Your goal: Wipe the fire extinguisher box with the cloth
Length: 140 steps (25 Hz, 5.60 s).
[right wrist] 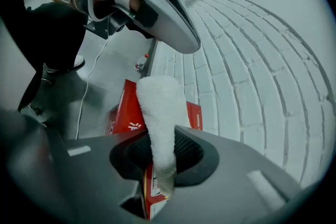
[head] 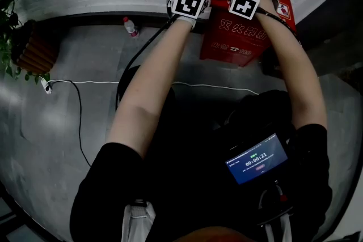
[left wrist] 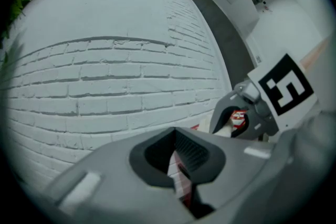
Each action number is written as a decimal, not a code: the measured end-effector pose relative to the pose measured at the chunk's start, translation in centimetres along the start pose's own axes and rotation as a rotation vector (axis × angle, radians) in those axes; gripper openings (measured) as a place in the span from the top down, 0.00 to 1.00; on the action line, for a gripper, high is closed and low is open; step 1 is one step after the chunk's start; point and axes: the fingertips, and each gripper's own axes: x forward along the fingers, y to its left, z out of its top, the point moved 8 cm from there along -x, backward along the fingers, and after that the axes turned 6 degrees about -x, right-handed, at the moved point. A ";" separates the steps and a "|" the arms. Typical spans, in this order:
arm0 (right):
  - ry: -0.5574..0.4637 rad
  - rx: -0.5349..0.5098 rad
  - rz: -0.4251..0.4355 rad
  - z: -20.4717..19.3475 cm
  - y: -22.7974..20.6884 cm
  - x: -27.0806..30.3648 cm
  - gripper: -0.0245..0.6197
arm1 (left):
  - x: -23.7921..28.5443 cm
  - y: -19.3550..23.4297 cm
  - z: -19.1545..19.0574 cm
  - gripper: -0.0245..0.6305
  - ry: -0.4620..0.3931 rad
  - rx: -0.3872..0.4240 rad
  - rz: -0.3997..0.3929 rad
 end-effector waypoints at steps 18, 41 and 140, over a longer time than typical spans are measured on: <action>-0.106 -0.001 0.106 0.2 7.2 -5.8 0.83 | -1.8 -5.1 2.2 0.96 -0.026 -0.017 -0.055; 0.012 0.184 -0.126 -13.4 -5.4 -5.9 0.83 | 6.1 -8.5 7.9 0.96 -0.046 -0.006 -0.098; 0.111 0.171 0.021 -23.8 1.4 -3.5 0.83 | 11.0 -21.9 4.3 0.96 0.098 -0.019 -0.144</action>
